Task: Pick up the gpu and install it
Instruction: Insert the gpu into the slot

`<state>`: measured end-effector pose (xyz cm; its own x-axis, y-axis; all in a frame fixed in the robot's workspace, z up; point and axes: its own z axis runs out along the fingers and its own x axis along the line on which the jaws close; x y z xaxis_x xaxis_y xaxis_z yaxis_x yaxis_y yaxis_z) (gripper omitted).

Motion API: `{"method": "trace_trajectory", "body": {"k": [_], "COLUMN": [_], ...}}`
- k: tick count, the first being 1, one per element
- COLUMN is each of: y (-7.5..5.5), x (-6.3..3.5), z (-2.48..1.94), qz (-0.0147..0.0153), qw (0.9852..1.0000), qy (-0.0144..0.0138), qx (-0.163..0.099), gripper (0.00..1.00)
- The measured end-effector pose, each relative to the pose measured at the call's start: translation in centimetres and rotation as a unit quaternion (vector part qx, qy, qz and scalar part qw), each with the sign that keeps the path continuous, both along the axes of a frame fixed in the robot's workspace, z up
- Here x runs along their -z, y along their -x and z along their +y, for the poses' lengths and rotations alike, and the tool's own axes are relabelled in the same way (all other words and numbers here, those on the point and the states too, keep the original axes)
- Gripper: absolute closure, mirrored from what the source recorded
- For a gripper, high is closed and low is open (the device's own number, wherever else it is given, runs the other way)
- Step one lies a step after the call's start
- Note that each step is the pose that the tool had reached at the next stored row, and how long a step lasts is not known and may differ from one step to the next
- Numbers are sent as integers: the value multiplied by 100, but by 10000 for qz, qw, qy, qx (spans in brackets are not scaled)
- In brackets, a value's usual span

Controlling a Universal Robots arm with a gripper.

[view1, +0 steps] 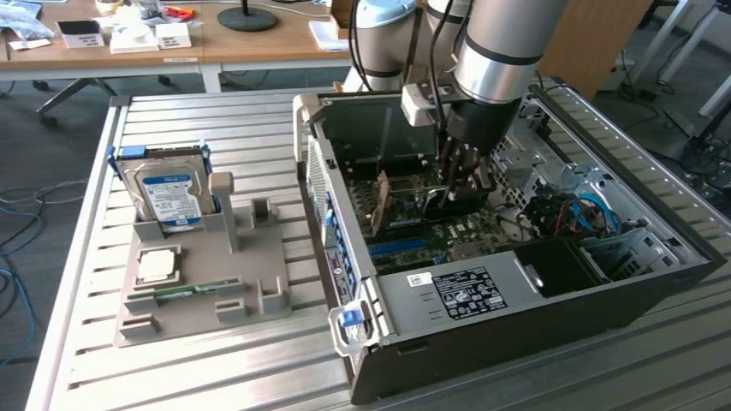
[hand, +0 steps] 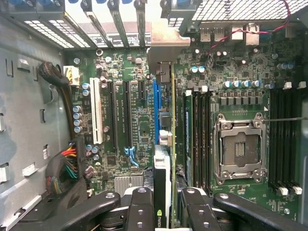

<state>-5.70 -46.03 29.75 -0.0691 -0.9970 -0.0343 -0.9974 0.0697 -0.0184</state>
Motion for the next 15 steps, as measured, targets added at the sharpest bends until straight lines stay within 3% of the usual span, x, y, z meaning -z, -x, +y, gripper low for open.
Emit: {"method": "trace_trajectory", "body": {"k": [15], "y": [2], "x": [12], "z": [0], "qz": [-1], "qw": [10000], "qy": [-1], "qx": [0], "gripper": [73]}}
